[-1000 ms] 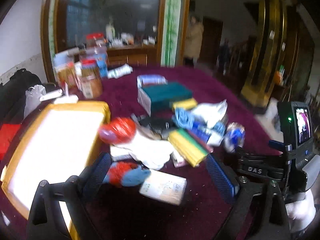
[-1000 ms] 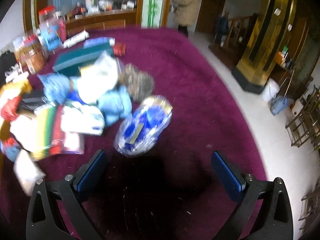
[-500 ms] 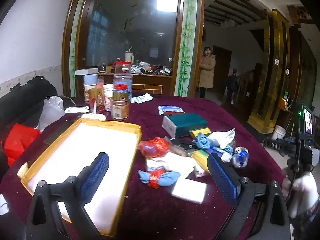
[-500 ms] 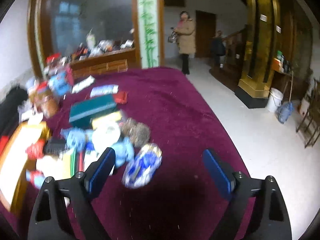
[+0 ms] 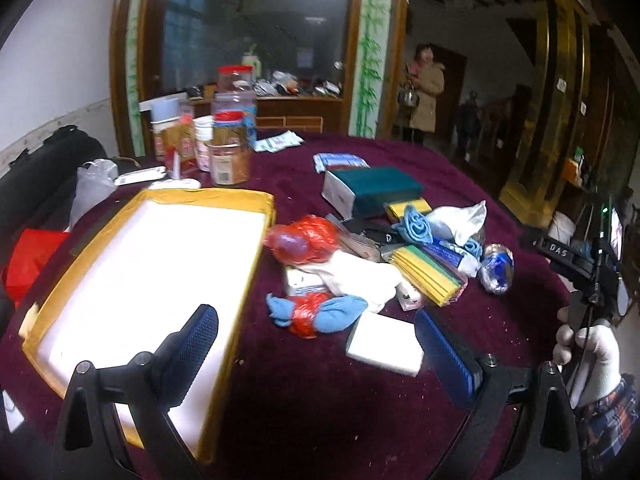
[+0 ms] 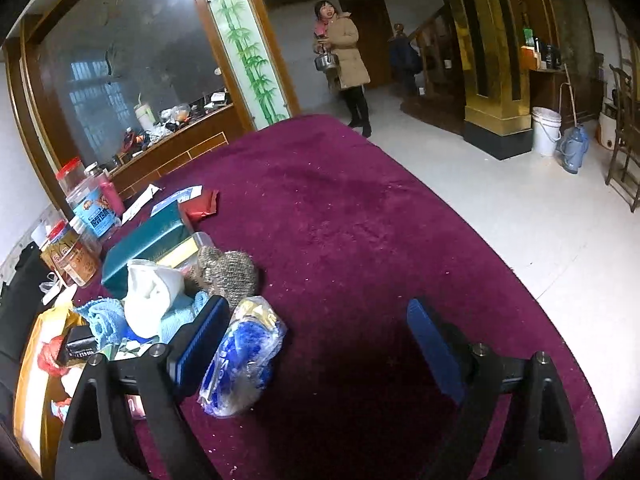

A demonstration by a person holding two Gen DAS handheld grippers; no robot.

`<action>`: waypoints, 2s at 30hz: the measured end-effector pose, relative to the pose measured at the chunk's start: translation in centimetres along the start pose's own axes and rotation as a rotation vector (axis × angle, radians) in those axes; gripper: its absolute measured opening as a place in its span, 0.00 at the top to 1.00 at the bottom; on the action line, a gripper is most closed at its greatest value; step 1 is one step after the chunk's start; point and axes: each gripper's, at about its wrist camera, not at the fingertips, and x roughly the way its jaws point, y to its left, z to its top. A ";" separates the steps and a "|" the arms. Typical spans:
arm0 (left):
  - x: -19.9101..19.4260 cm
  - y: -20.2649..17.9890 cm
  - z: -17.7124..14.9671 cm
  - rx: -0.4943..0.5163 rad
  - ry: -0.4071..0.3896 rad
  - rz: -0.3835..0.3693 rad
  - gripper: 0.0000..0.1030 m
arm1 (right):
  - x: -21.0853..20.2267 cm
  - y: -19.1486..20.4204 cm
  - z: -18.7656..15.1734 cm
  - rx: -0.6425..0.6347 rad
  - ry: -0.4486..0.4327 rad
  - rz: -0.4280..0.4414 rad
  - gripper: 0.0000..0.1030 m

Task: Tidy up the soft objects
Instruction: 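Reach the left gripper to the red plastic-wrapped ball and grasp it, then carry the red ball into the white tray and release while right gripper places blue wrapped bundle there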

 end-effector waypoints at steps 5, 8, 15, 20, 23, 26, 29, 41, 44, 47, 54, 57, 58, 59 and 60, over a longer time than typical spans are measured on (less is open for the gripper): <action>2.6 1.0 3.4 0.029 -0.019 0.096 0.03 | 0.3 0.1 -0.2 -0.002 0.030 0.028 0.13; 4.3 1.3 4.5 0.086 -0.016 0.104 0.04 | 0.7 0.1 -0.2 -0.002 0.045 0.036 0.13; 7.9 0.4 5.6 0.240 0.028 0.014 0.20 | 1.1 -0.4 -0.4 0.019 0.073 0.042 0.13; 10.9 -0.3 5.6 0.269 0.125 -0.048 0.56 | 1.3 0.2 -0.5 -0.006 0.080 0.030 0.13; 11.3 -0.6 5.4 0.245 0.160 -0.077 0.64 | 1.4 0.4 -0.6 -0.022 0.083 0.020 0.13; 9.9 0.1 5.5 0.163 0.136 -0.105 0.64 | 1.5 0.5 -0.7 -0.025 0.088 0.014 0.13; 7.1 0.8 5.7 0.110 0.086 -0.131 0.64 | 1.6 0.5 -0.7 -0.025 0.094 0.010 0.13; -5.6 5.6 2.7 -0.069 -0.088 -0.269 0.63 | 2.2 0.2 -0.6 -0.003 0.143 0.058 0.13; -6.9 7.5 1.7 -0.074 -0.101 -0.242 0.63 | 1.2 0.2 -0.7 -0.030 0.154 0.071 0.13; -7.0 9.2 1.0 -0.106 -0.102 -0.239 0.63 | 0.5 0.9 -1.1 -0.080 0.186 0.049 0.13; -7.4 11.5 -0.6 -0.169 -0.097 -0.232 0.63 | 3.0 3.4 -1.0 -0.111 0.268 0.032 0.65; -7.9 13.0 -0.9 -0.193 -0.100 -0.205 0.63 | 4.5 4.2 -1.4 -0.102 0.330 0.110 0.65; -8.1 13.3 -1.1 -0.198 -0.100 -0.200 0.63 | 4.4 4.3 -1.4 -0.104 0.325 0.101 0.65; -8.1 14.1 -1.2 -0.211 -0.097 -0.196 0.63 | 4.0 4.4 -1.3 -0.106 0.325 0.101 0.65; -8.0 14.7 -1.2 -0.226 -0.092 -0.198 0.63 | 3.6 4.2 -1.2 -0.100 0.326 0.104 0.65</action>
